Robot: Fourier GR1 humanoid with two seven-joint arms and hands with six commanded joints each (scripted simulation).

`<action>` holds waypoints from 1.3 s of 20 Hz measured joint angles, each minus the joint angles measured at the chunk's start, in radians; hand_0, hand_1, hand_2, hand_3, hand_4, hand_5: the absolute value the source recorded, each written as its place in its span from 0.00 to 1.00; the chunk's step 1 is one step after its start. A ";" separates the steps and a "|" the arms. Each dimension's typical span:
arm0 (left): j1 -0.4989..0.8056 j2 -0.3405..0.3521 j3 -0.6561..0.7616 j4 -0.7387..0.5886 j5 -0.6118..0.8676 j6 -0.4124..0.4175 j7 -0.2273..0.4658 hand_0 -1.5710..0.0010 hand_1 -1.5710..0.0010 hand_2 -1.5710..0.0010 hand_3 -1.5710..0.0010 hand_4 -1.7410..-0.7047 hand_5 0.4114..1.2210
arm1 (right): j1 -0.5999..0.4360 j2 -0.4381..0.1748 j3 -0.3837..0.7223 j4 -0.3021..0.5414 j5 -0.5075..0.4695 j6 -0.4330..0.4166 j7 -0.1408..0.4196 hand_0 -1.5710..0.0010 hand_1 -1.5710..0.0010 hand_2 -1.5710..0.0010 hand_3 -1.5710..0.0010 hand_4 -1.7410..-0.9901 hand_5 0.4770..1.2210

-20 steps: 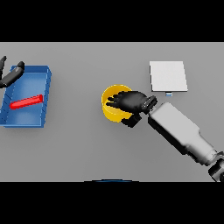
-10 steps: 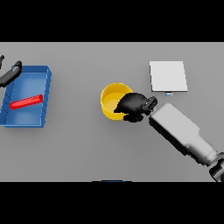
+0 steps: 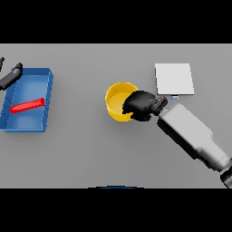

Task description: Pick up the red beaker and tilt it to pour out 1 green nut into yellow bowl. Pick up the yellow bowl and place it on the metallic measuring scale.

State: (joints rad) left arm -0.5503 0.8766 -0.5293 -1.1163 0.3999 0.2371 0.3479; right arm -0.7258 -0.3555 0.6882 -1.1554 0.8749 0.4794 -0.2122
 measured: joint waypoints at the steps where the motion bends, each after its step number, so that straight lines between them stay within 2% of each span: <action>1: -0.002 -0.004 -0.002 0.006 -0.002 -0.002 0.003 1.00 1.00 1.00 1.00 0.98 0.35 | 0.005 -0.012 -0.012 -0.023 -0.013 0.021 0.008 0.01 0.01 0.14 0.16 0.01 0.99; 5: 0.002 -0.004 -0.003 0.003 -0.001 -0.006 -0.006 1.00 1.00 1.00 1.00 0.98 0.34 | 0.010 -0.046 -0.062 -0.105 -0.039 0.065 0.047 0.00 0.01 0.09 0.23 0.00 1.00; 9: -0.008 -0.007 -0.011 -0.002 -0.010 -0.003 0.008 1.00 1.00 1.00 1.00 0.99 0.34 | 0.011 -0.097 -0.113 -0.150 -0.040 0.054 0.076 0.00 0.00 0.05 0.26 0.00 1.00; 15: 0.008 0.008 -0.004 -0.032 -0.001 0.006 0.012 1.00 1.00 1.00 1.00 0.98 0.37 | 0.013 -0.166 -0.167 -0.157 -0.043 0.027 0.065 0.00 0.00 0.03 0.27 0.00 1.00; 21: 0.010 0.017 -0.011 -0.050 -0.007 0.017 0.049 1.00 1.00 1.00 1.00 0.97 0.39 | -0.009 -0.189 -0.226 -0.017 -0.039 -0.059 0.056 0.00 0.00 0.02 0.27 0.00 1.00; 22: 0.012 0.015 -0.007 -0.048 0.002 0.011 0.042 1.00 1.00 1.00 1.00 0.97 0.39 | -0.023 -0.183 -0.227 0.018 -0.028 -0.084 0.058 0.00 0.00 0.02 0.27 0.00 1.00; 24: 0.011 0.018 -0.001 -0.054 0.009 0.012 0.050 1.00 1.00 1.00 1.00 0.97 0.40 | -0.045 -0.191 -0.238 0.097 -0.017 -0.129 0.017 0.00 0.00 0.01 0.27 0.00 1.00; 26: 0.006 0.021 -0.005 -0.045 0.004 0.005 0.059 1.00 1.00 1.00 1.00 0.98 0.40 | -0.055 -0.185 -0.248 0.161 -0.012 -0.156 0.025 0.00 0.00 0.02 0.27 0.00 1.00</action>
State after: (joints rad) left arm -0.5440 0.8975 -0.5343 -1.1615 0.4037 0.2421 0.4073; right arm -0.7804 -0.5406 0.4403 -0.9944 0.8631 0.3232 -0.1876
